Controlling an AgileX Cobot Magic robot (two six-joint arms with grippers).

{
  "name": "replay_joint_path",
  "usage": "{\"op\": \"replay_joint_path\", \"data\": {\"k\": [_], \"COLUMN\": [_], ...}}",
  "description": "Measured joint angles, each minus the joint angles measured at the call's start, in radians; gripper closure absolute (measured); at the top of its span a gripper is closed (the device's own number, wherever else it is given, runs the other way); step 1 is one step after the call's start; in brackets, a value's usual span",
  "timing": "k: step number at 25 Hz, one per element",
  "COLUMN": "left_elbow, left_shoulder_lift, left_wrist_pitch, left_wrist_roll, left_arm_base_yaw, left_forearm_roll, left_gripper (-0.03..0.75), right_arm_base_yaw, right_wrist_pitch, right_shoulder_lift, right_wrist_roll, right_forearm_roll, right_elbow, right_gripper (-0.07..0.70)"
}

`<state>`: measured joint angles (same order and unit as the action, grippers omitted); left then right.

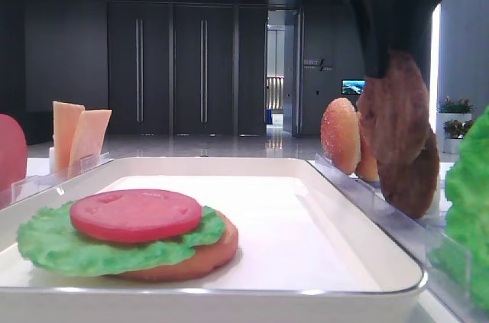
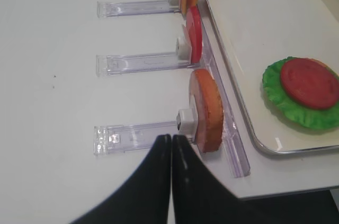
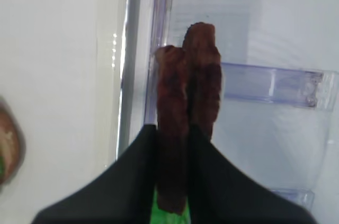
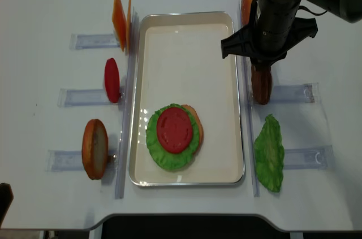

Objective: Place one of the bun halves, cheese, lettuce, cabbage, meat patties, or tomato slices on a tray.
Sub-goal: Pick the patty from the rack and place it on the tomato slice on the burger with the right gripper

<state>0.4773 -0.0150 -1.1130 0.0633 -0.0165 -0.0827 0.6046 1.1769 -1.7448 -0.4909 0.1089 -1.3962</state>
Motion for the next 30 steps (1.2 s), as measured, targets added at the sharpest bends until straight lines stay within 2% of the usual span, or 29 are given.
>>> {"op": "replay_joint_path", "data": {"k": [9,14,20,22,25,30], "left_elbow": [0.0,0.0,0.0,0.0,0.0,0.0], "left_shoulder_lift": [0.0,0.0,0.0,0.0,0.0,0.0], "left_wrist_pitch": [0.0,0.0,0.0,0.0,0.0,0.0], "left_wrist_roll": [0.0,0.0,0.0,0.0,0.0,0.0], "left_arm_base_yaw": [0.0,0.0,0.0,0.0,0.0,0.0], "left_forearm_roll": [0.0,0.0,0.0,0.0,0.0,0.0], "left_gripper": [0.716,0.716,0.716,0.716,0.716,0.716], "right_arm_base_yaw": [0.001,0.031,0.093,0.105,0.113,0.112], "right_wrist_pitch": [0.01,-0.022,-0.102,-0.145,-0.223,-0.328], "right_shoulder_lift": [0.071,0.087,0.097,0.097,0.097,0.097], "right_wrist_roll": [0.058,0.088,0.102,0.124,0.198,0.392], "right_forearm_roll": [-0.141,-0.194,-0.264,-0.306,-0.434,-0.656], "right_elbow": [-0.017,-0.017,-0.013,0.005,0.07,0.161], "right_gripper": [0.516,0.516,0.516,0.516,0.516,0.516]}}
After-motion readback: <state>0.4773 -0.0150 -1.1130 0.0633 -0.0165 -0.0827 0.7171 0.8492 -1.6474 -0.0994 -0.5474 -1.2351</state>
